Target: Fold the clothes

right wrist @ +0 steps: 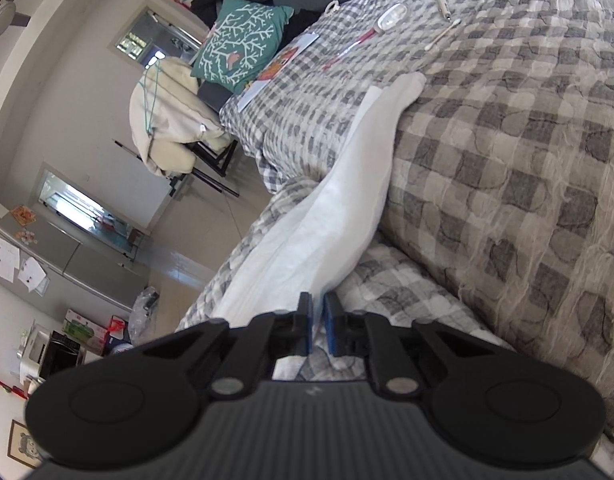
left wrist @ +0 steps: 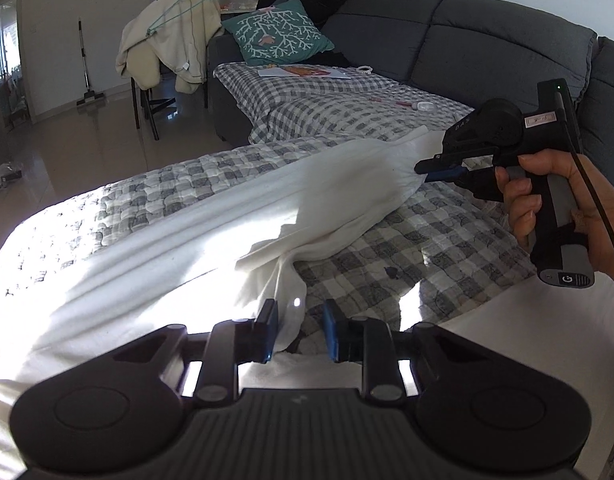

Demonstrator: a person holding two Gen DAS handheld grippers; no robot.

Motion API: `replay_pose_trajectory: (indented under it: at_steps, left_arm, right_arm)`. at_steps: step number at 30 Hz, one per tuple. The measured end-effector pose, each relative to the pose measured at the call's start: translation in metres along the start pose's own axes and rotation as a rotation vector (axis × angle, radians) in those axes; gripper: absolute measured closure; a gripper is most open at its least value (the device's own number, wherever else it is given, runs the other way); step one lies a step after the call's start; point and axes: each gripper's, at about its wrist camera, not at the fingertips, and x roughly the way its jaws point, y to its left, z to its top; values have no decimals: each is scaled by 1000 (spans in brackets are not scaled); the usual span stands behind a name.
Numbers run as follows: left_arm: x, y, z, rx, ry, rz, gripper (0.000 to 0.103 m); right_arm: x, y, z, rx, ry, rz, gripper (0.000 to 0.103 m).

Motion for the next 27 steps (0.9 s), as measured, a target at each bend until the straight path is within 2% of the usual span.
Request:
replay_pose_trajectory:
  at_steps: [1,4,5,10,16,22,27]
  left_arm:
    - [0,-1,0,3,-6,6,82]
    - [1,-1,-1,0,-12,32,100]
    - [1,-1,-1,-4,-13,36,102]
    - [-4,11,5,-79,12,-16,103]
    - [-19,21,11,-119,12,-105,103]
    - [-24,19,13,-73,77,-182,103]
    - [-15,15,6,-36,159,-194,103]
  right_arm:
    - [0,0,0,-3,0,0,93]
    - [0,-1,-1,-15,-5,3,94]
    - [0,0,-1,-19,-8,5,94]
    - [2,3,2,-41,-33,15,98]
    - [-5,1,9,-6,-20,-46,99]
    - [-18,4,10,-19,-15,-103,99]
    - [-9,-2,8,-28,22,-147,98]
